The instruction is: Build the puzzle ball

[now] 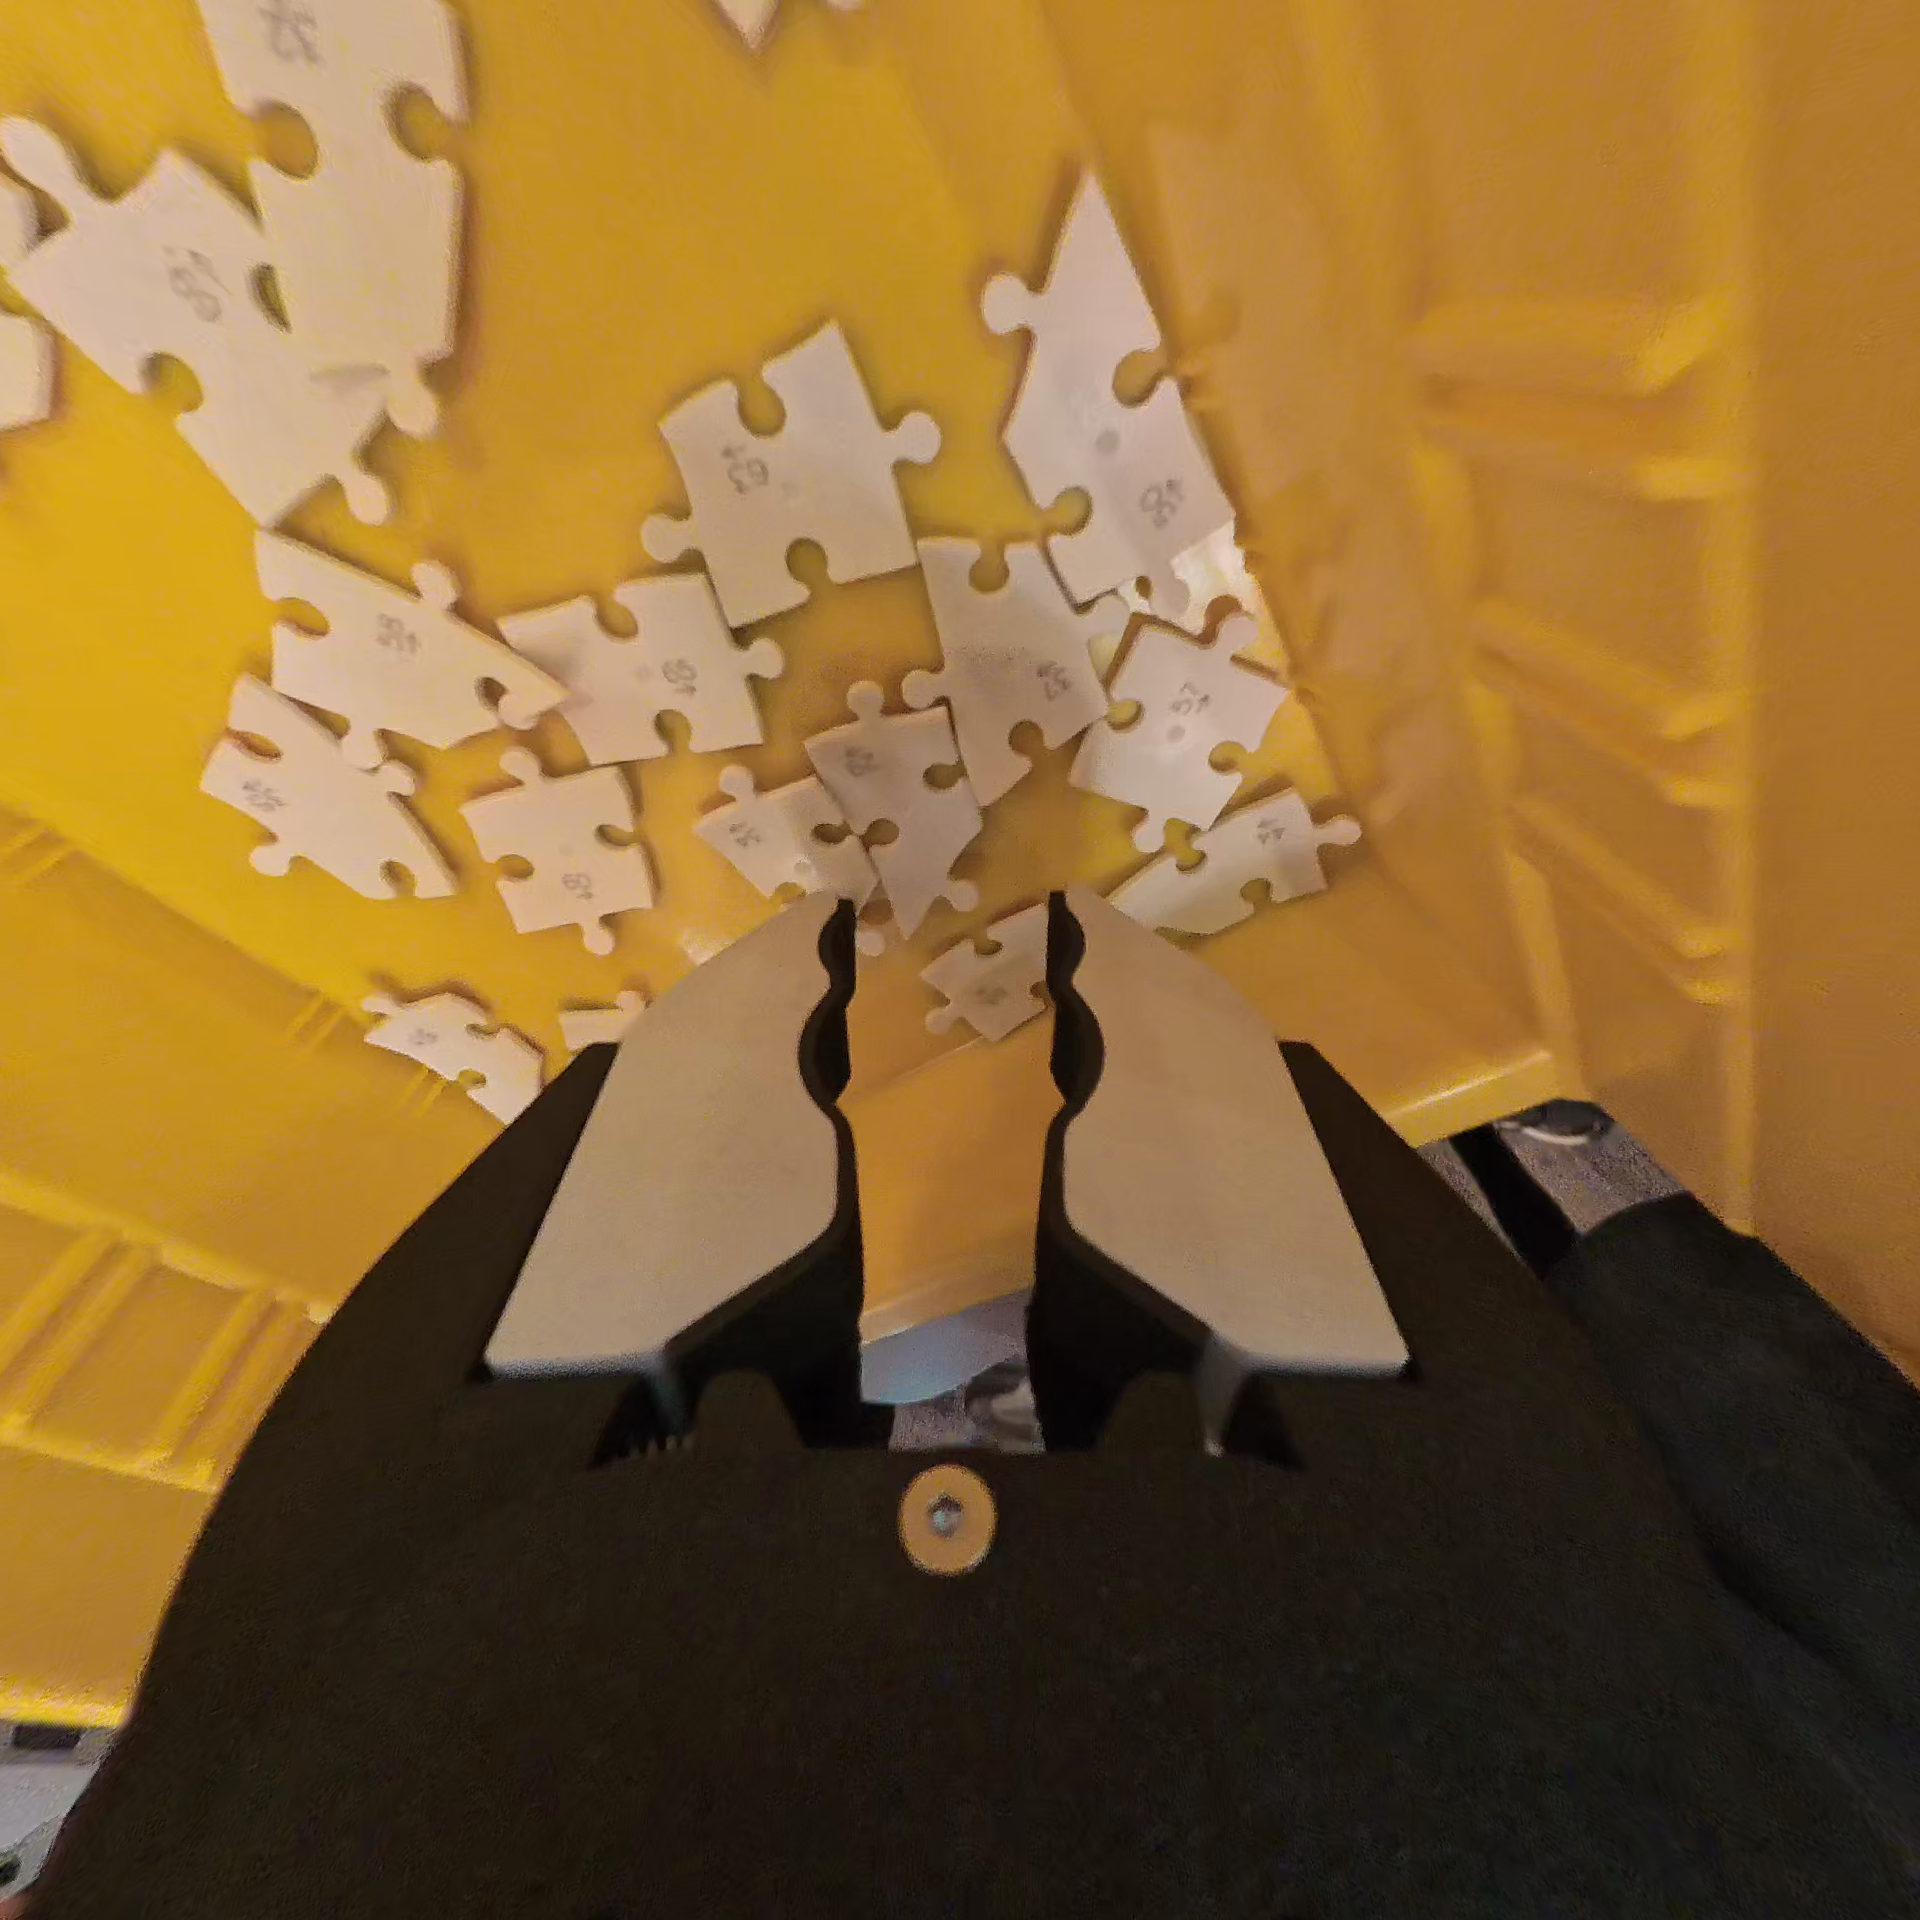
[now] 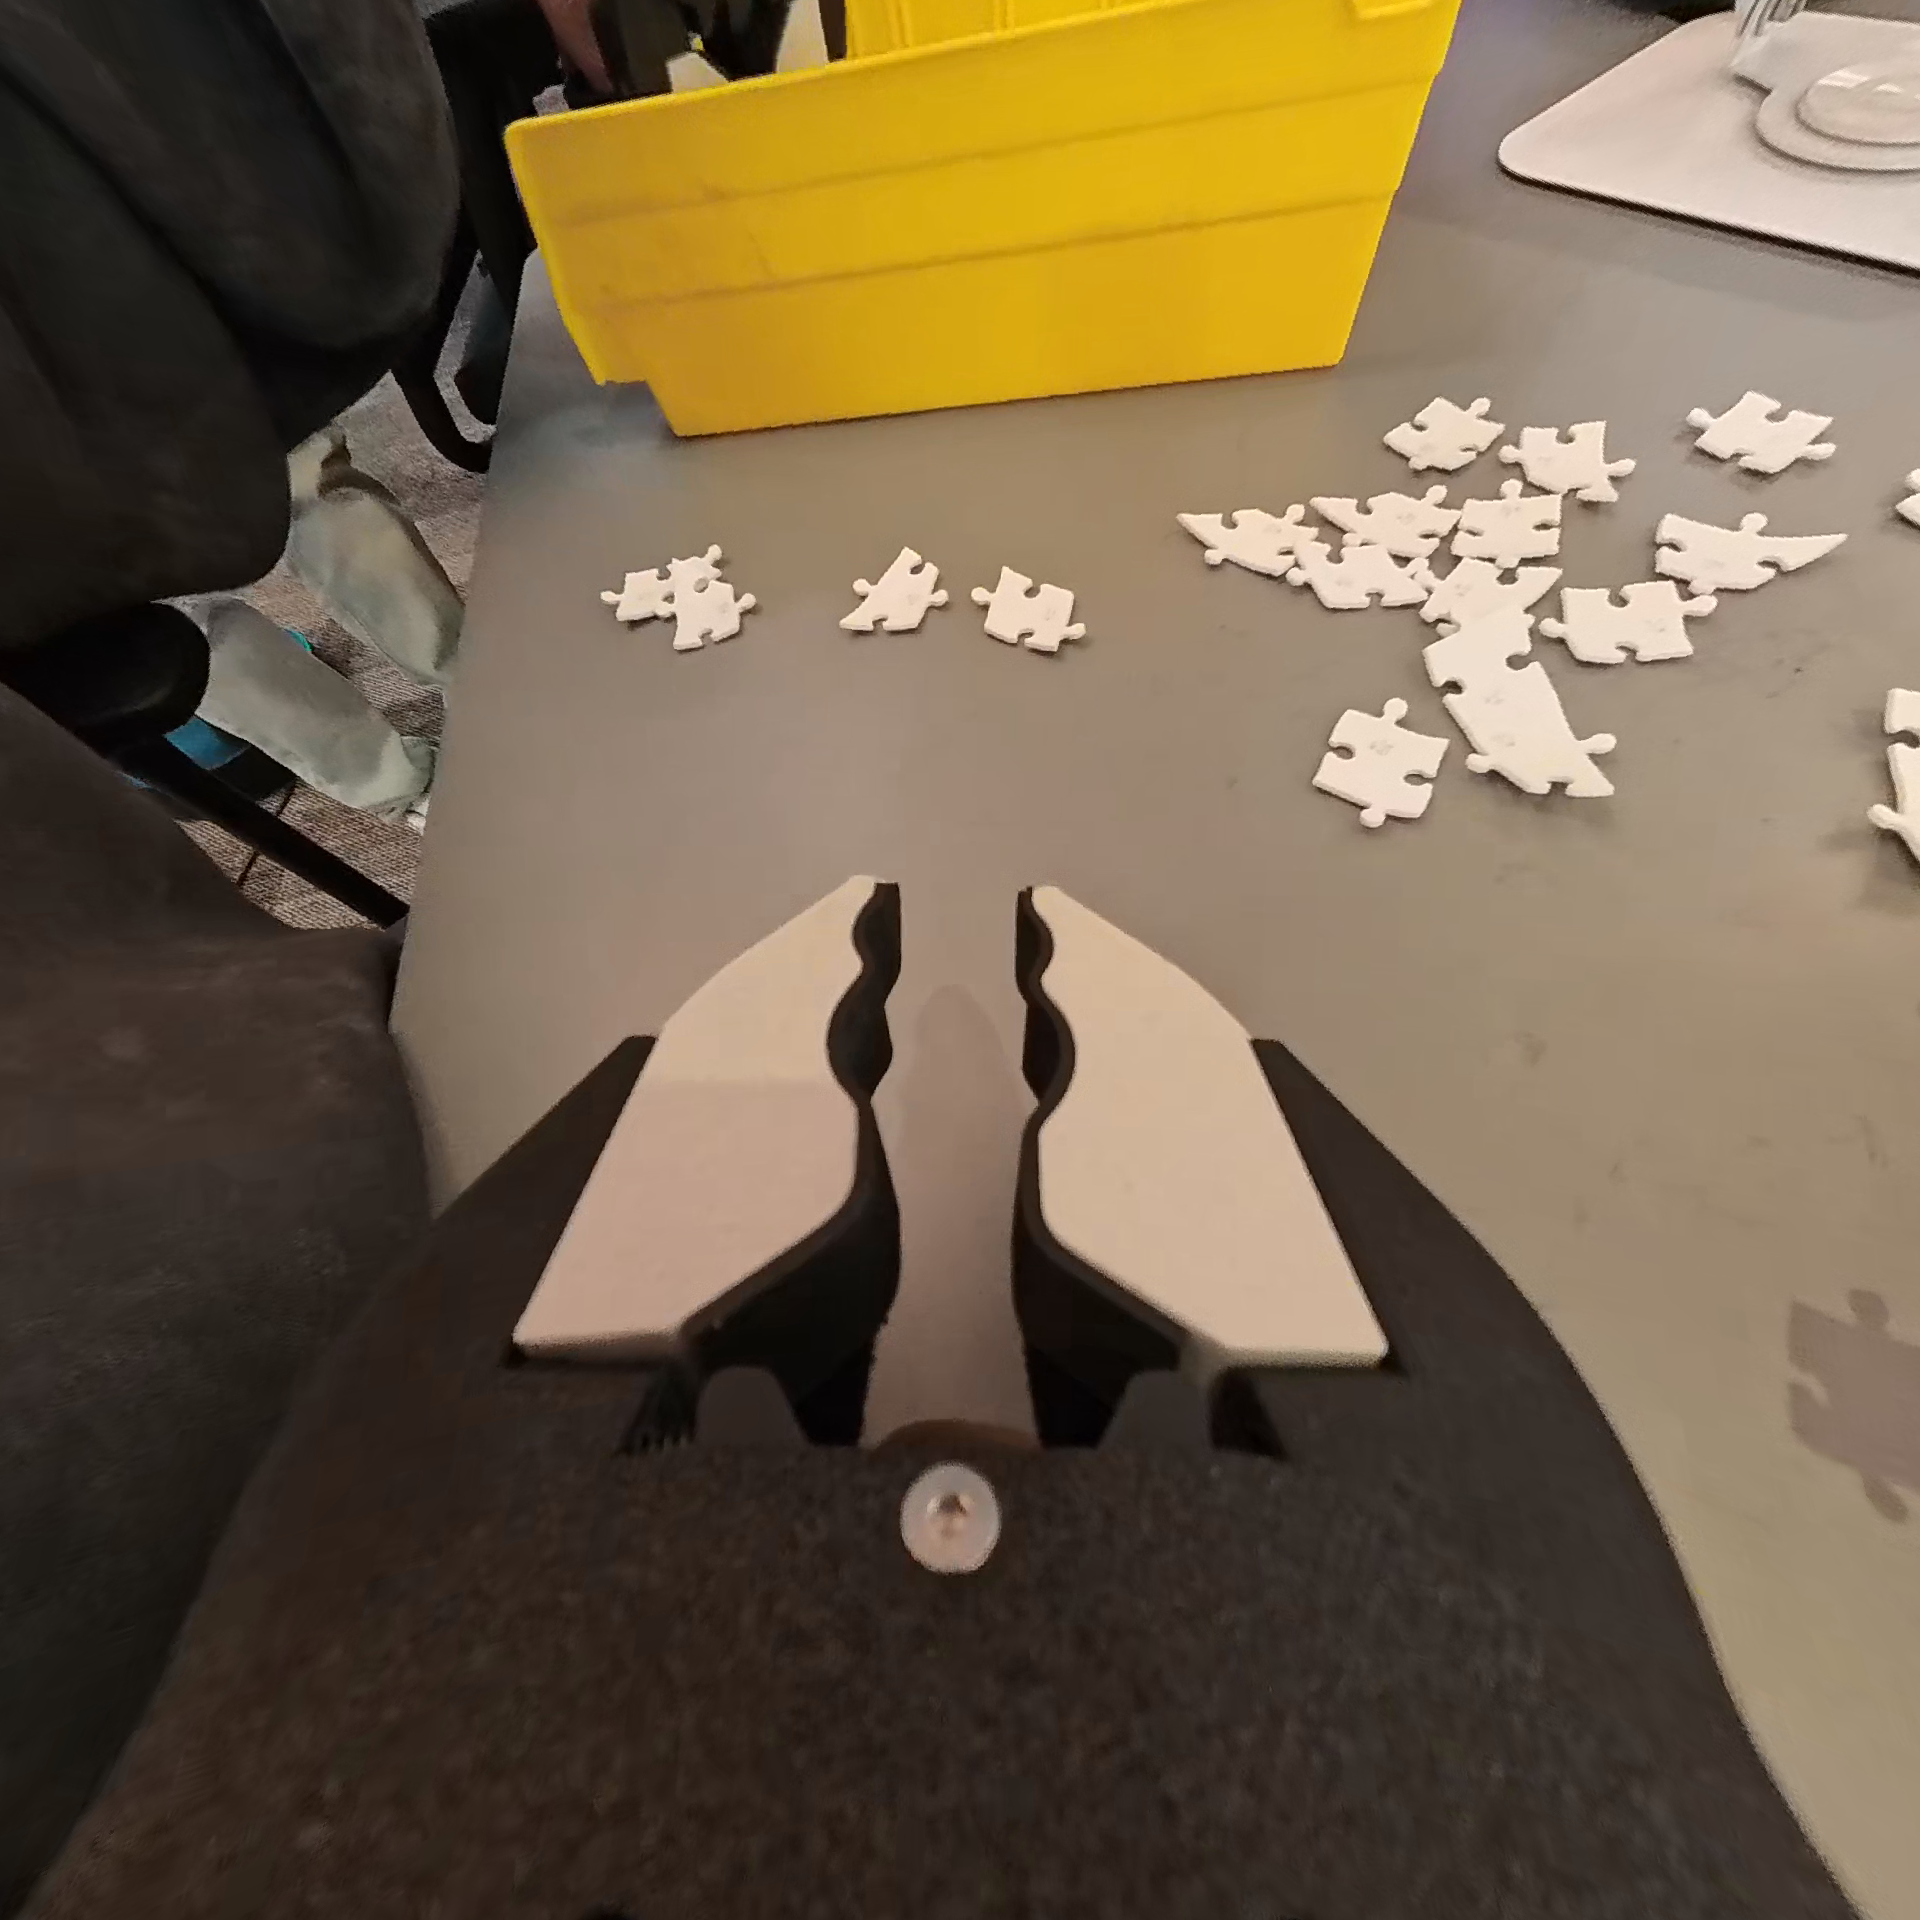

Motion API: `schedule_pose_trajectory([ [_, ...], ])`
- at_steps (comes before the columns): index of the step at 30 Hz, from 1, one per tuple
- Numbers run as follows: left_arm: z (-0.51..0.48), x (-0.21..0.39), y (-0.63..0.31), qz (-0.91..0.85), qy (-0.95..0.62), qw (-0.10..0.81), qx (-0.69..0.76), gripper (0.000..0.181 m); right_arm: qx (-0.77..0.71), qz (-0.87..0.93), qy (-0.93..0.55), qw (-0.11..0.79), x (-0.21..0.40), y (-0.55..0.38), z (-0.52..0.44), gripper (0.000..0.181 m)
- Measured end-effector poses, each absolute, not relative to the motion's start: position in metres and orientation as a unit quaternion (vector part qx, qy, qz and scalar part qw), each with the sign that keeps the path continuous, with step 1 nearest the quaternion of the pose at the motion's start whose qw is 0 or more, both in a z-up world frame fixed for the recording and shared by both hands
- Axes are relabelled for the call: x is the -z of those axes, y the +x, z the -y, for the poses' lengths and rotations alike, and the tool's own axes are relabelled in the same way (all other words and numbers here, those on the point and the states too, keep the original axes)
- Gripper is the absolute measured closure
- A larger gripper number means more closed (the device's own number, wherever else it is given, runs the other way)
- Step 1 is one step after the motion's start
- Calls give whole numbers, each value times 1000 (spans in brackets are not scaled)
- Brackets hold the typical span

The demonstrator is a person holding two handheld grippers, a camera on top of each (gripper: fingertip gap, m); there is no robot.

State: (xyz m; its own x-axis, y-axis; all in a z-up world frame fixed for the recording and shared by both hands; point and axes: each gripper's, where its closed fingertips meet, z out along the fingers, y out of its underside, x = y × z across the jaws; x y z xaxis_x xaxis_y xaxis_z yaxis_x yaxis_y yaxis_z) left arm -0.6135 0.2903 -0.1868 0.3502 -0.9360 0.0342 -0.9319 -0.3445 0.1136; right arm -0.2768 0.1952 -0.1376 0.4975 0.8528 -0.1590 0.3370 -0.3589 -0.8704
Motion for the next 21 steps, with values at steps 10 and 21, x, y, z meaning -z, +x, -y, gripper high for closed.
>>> schedule_pose_trajectory([
  [10,-314,188,-618,578,807,108,53,151,-313,393,-763,406,140,-274,-195,160],
  [21,-298,182,-617,602,785,110,93,137,-319,383,-762,412,134,-265,-199,160],
])
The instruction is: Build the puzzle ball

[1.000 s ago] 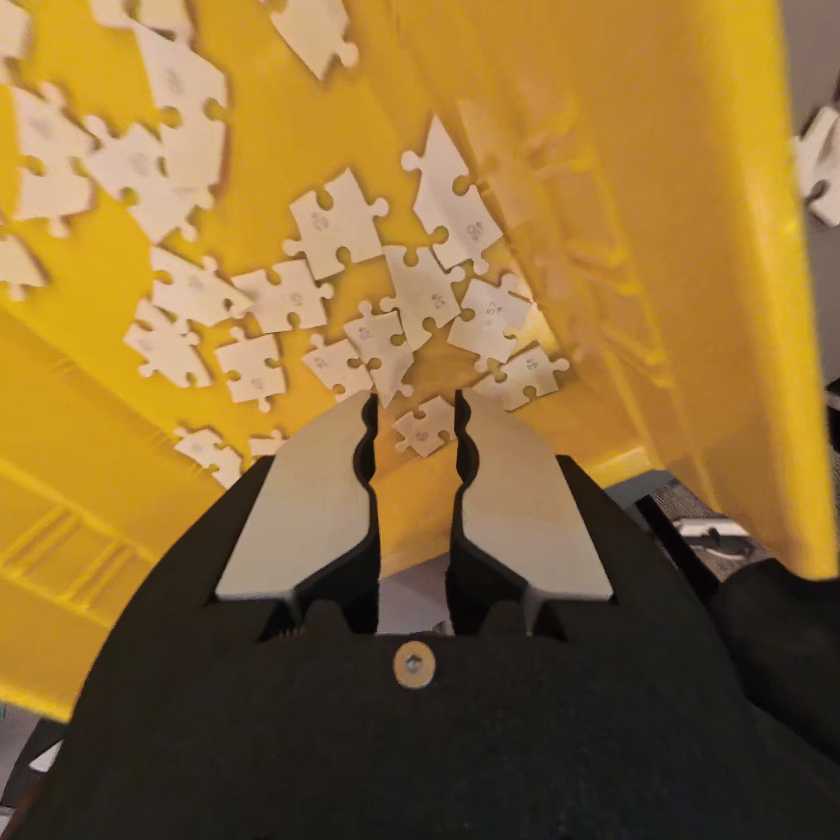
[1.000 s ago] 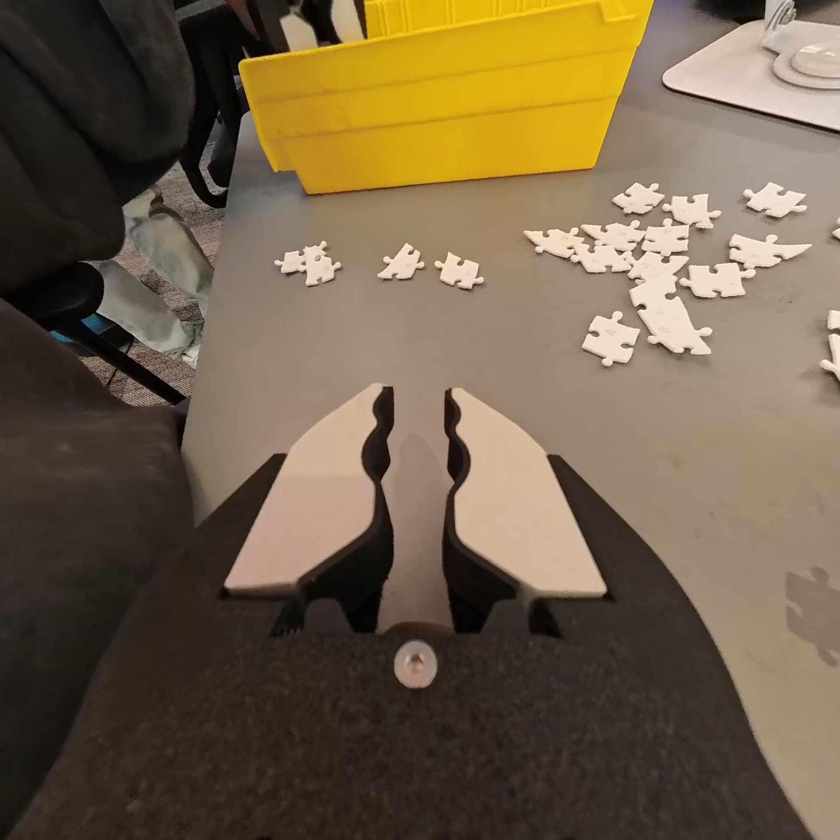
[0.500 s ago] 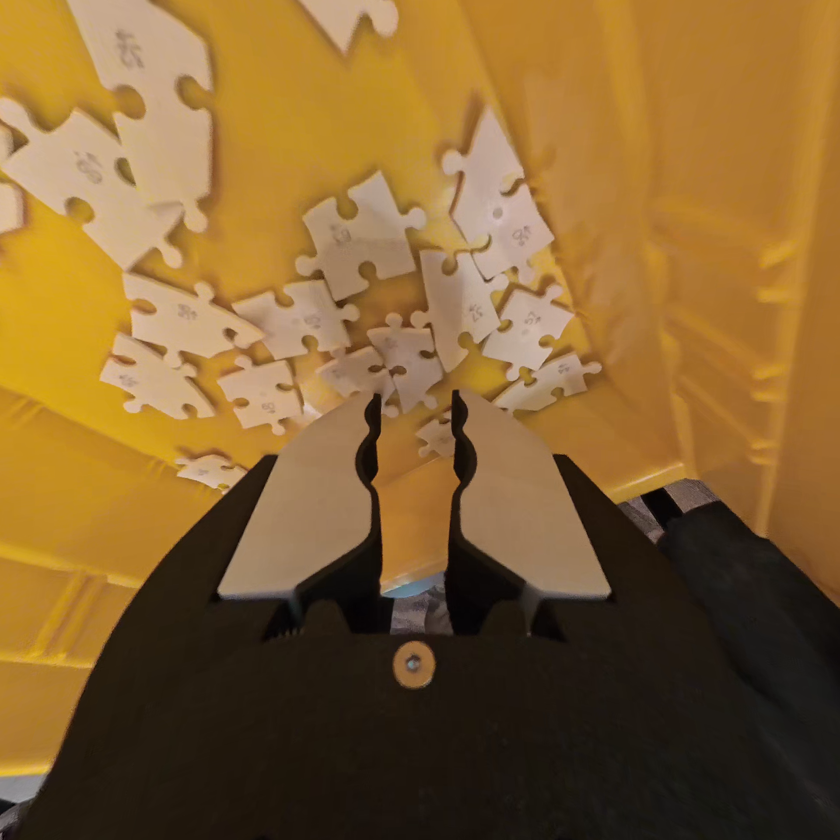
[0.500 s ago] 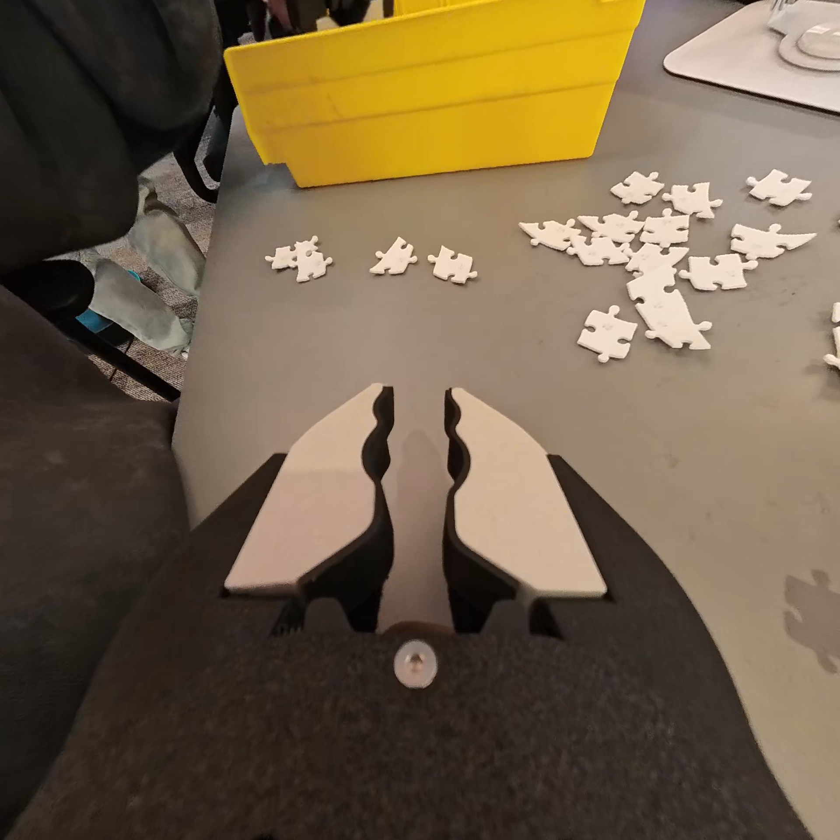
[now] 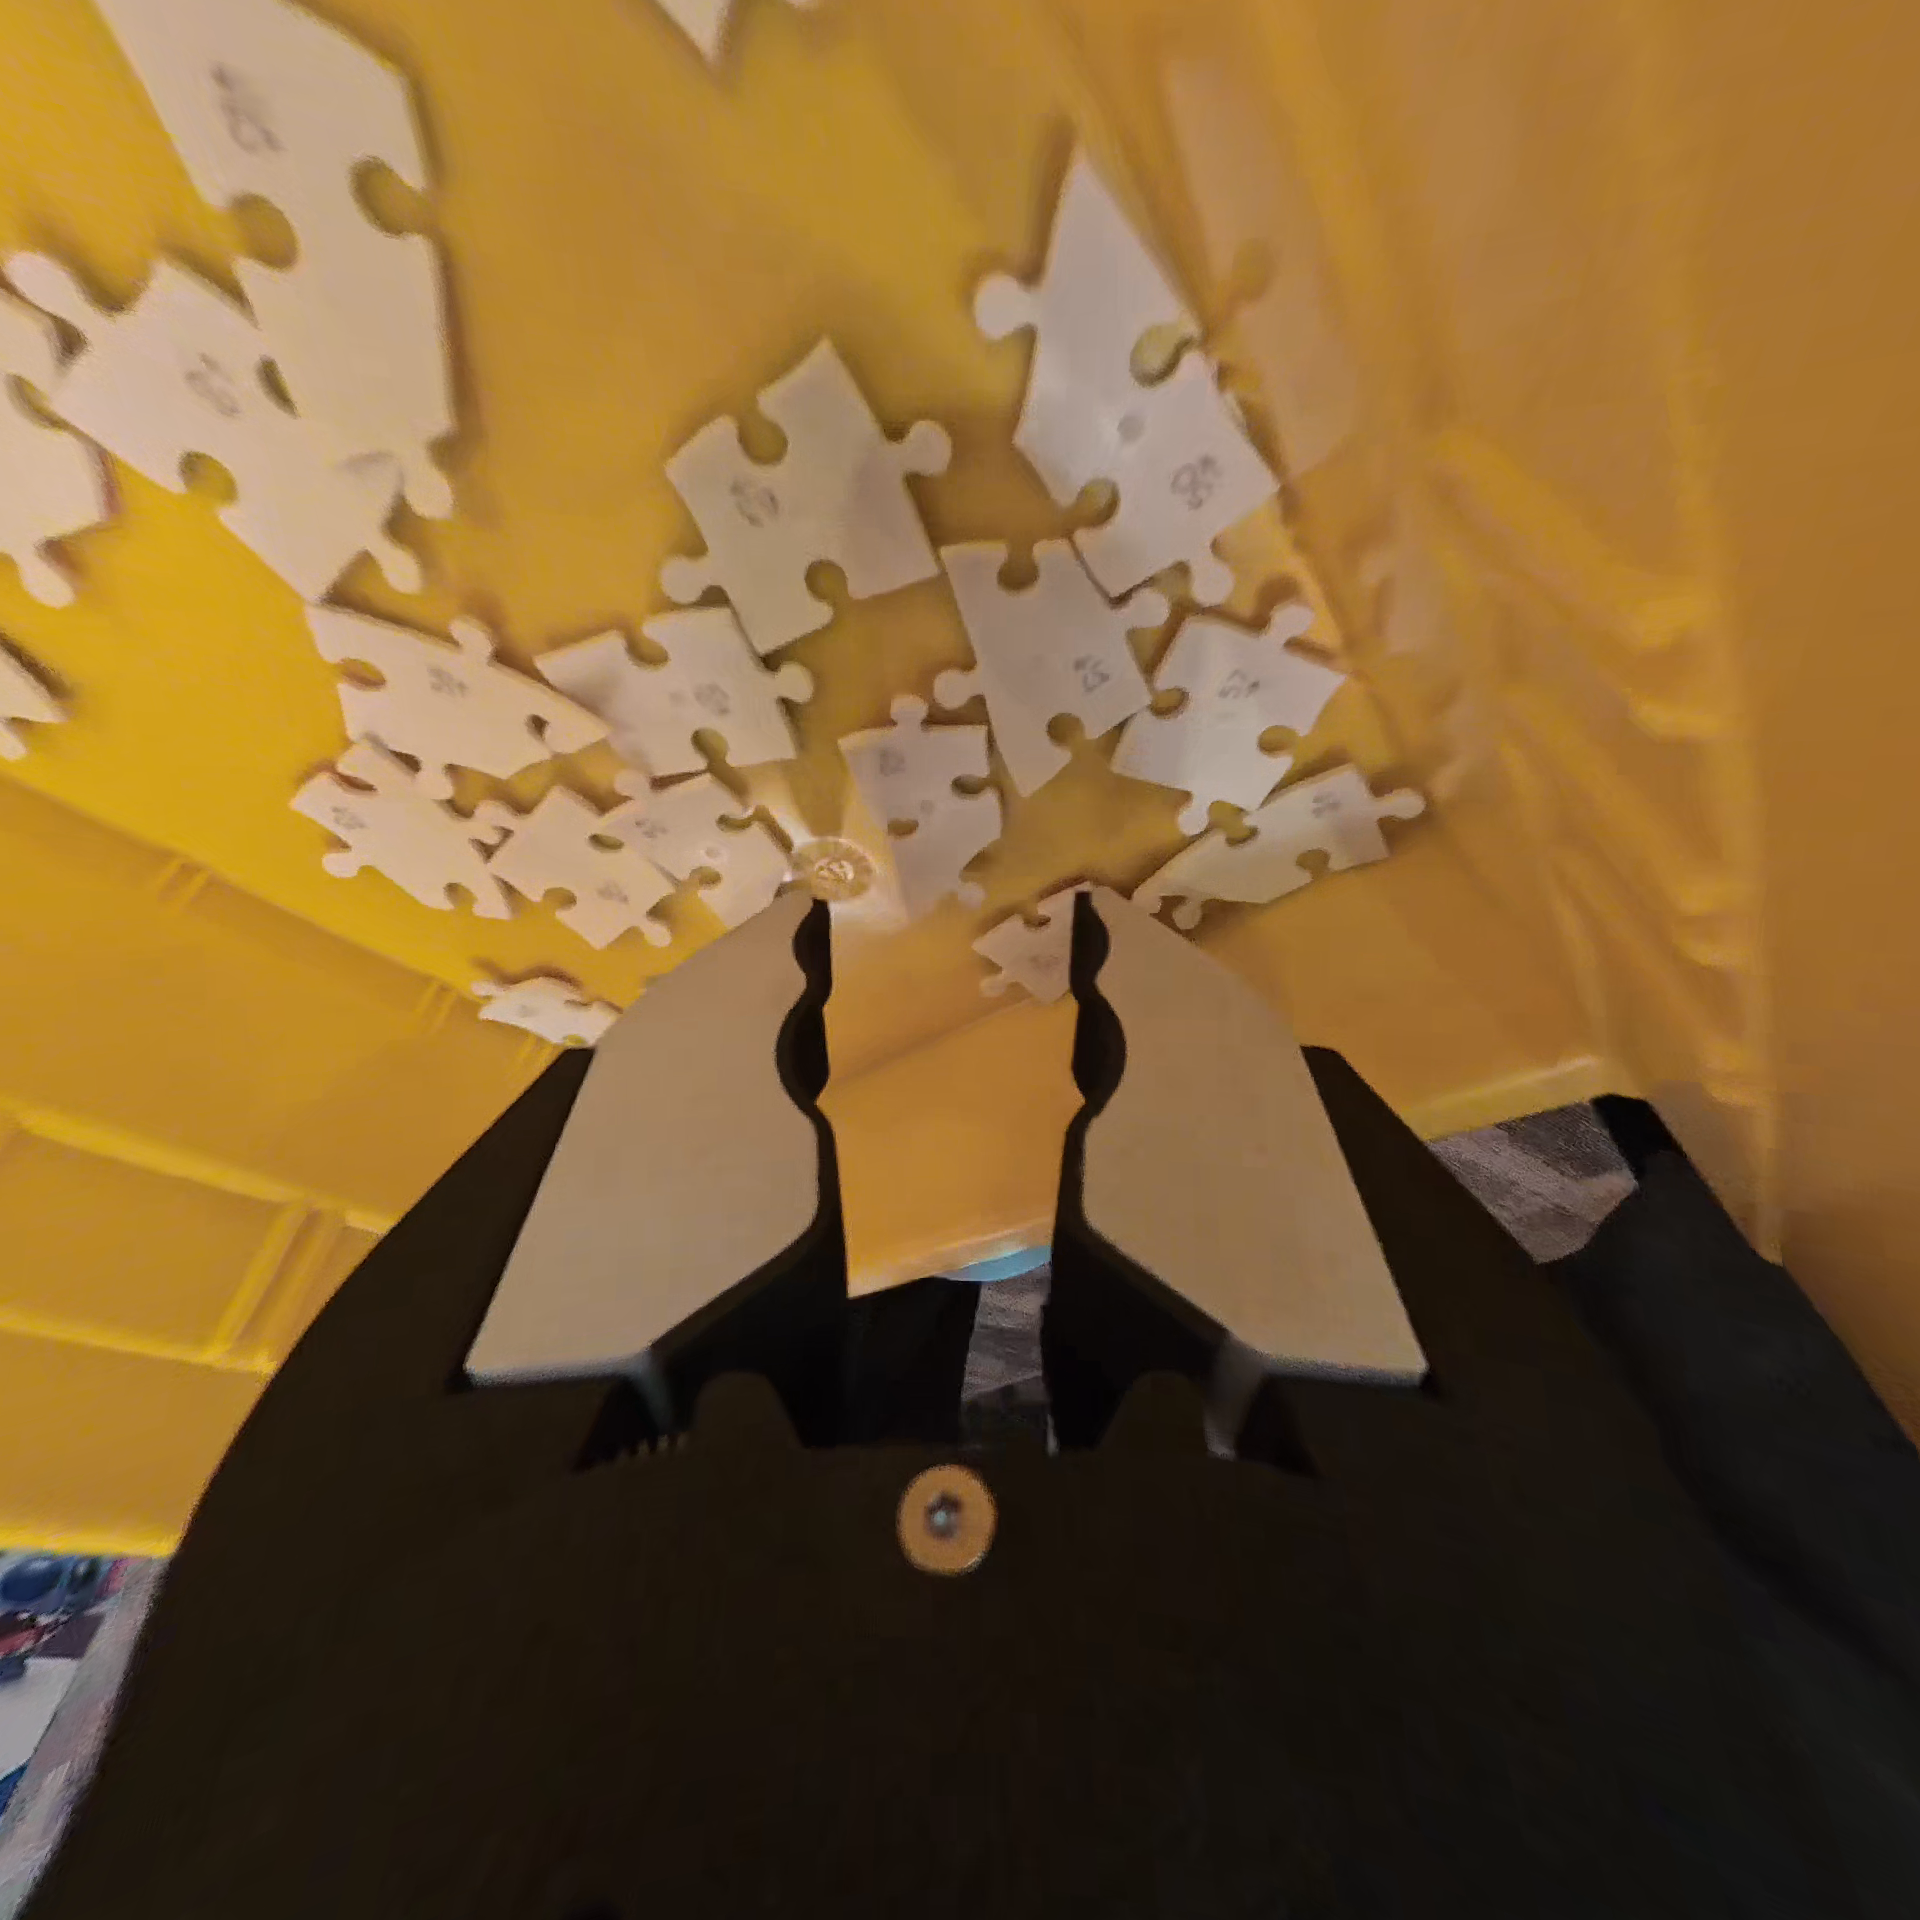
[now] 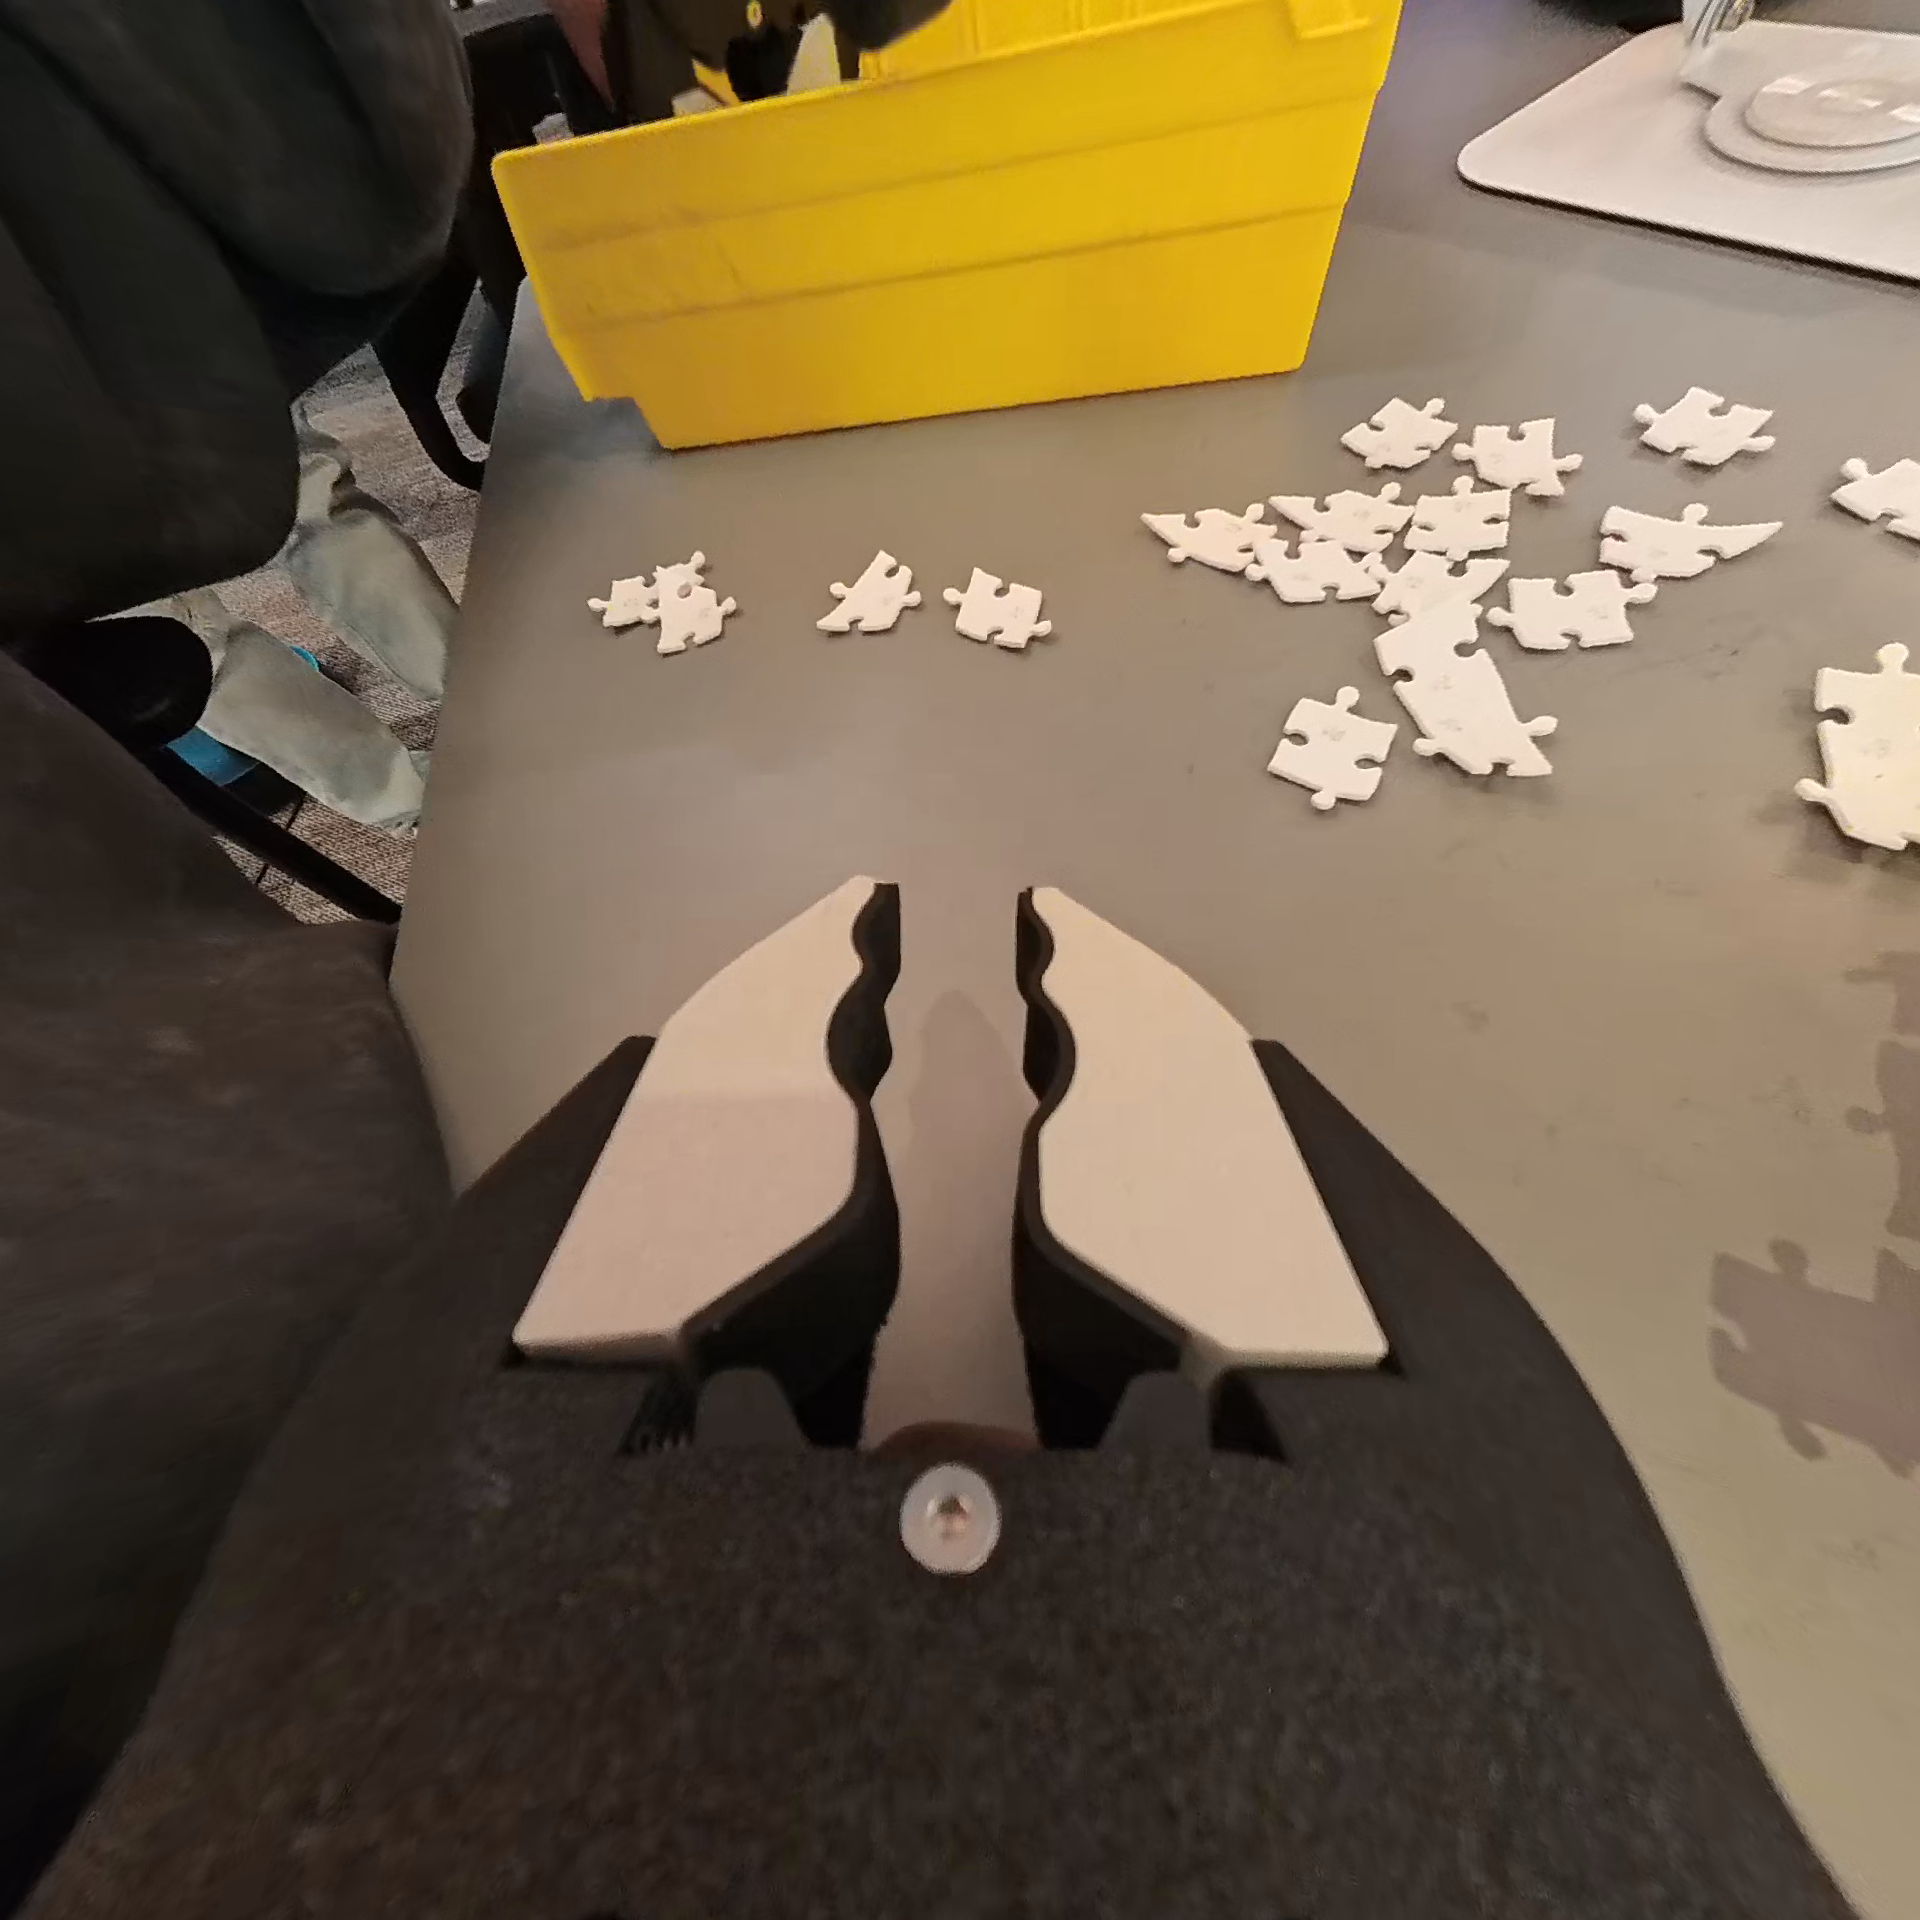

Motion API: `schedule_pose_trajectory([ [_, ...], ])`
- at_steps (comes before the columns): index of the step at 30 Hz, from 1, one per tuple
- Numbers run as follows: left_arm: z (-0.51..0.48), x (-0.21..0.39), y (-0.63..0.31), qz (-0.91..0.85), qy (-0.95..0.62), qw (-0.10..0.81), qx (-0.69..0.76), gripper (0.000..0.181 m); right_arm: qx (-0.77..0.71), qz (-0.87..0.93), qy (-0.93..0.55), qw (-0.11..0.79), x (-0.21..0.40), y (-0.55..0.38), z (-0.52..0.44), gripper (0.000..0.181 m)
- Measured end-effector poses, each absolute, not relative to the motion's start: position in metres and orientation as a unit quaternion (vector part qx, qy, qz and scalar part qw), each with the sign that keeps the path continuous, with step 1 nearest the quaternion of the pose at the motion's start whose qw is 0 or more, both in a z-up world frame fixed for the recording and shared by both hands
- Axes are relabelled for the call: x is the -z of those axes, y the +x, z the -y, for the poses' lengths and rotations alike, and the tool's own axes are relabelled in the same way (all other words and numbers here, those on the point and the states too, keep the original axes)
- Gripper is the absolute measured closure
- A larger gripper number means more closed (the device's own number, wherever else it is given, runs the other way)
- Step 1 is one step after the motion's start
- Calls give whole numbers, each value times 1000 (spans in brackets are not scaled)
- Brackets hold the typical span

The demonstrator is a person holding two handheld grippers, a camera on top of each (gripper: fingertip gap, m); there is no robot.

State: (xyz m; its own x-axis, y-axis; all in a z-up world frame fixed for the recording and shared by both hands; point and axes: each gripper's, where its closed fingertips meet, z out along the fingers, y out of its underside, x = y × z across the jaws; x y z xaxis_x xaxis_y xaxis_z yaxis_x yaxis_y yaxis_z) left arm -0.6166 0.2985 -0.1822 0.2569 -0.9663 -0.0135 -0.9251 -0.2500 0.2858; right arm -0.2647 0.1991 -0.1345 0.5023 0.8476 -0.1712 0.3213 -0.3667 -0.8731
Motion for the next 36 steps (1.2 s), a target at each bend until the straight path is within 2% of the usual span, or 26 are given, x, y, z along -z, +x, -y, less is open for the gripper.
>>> schedule_pose_trajectory([
  [4,-297,190,-611,585,800,110,69,139,-318,386,-762,410,135,-266,-198,160],
  [6,-301,191,-611,580,804,105,75,148,-316,387,-763,410,134,-265,-198,160],
  [13,-302,191,-611,568,816,82,67,149,-315,387,-762,413,132,-265,-197,160],
  [14,-300,192,-611,567,817,85,59,161,-316,388,-761,413,131,-266,-197,160],
  [21,-297,190,-610,573,817,44,38,162,-316,391,-756,419,126,-268,-195,160],
  [25,-301,164,-609,577,815,8,55,162,-315,395,-753,422,121,-270,-194,160],
  [31,-279,82,-538,667,738,-82,55,162,-310,399,-750,427,117,-272,-192,160],
  [33,-264,80,-503,719,688,-80,59,162,-312,398,-750,426,118,-272,-190,160],
  [36,-243,111,-472,787,612,-18,76,162,-316,397,-750,424,120,-271,-188,160],
])
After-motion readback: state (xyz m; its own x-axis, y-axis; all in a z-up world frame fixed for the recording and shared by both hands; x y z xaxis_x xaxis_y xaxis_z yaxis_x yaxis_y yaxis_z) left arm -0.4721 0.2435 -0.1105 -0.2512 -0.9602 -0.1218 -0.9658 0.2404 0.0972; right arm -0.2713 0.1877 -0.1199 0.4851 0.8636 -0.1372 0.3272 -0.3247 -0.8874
